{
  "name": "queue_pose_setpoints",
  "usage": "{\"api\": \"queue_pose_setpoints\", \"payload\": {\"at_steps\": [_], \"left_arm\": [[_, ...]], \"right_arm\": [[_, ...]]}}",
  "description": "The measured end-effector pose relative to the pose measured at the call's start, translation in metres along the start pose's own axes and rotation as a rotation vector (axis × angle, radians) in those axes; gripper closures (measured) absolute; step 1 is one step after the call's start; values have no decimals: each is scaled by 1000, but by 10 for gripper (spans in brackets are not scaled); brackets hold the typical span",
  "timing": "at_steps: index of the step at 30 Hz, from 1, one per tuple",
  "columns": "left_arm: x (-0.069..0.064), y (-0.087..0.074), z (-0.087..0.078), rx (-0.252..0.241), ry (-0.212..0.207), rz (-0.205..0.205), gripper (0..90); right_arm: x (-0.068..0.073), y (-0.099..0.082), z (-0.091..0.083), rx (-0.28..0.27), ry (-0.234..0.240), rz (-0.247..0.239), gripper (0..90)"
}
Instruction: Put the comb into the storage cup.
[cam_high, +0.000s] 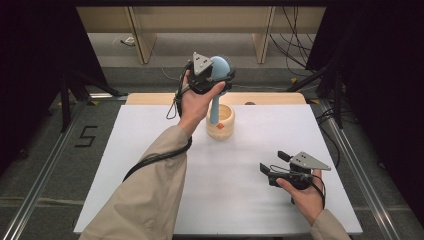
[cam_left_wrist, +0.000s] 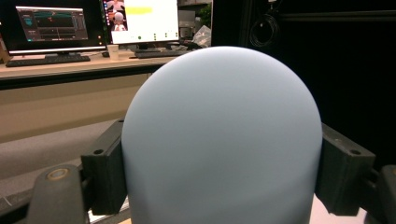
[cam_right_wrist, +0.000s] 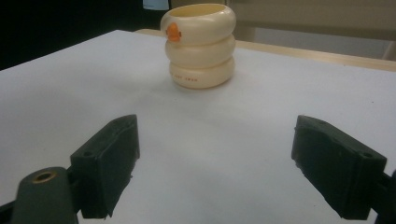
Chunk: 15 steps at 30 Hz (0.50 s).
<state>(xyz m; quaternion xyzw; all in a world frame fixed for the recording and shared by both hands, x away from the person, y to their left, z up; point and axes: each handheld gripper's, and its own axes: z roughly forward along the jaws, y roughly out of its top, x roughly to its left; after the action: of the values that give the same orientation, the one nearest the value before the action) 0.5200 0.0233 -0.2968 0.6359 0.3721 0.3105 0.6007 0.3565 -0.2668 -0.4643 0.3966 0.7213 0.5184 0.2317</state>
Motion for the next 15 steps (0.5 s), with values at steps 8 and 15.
{"api": "queue_pose_setpoints", "payload": {"at_steps": [8, 15], "left_arm": [[0, 2, 3, -15, -7, 11, 195], [1, 1, 7, -32, -23, 18, 194]], "right_arm": [[0, 0, 0, 0, 1, 0, 160], [0, 0, 0, 0, 2, 1, 160]]}}
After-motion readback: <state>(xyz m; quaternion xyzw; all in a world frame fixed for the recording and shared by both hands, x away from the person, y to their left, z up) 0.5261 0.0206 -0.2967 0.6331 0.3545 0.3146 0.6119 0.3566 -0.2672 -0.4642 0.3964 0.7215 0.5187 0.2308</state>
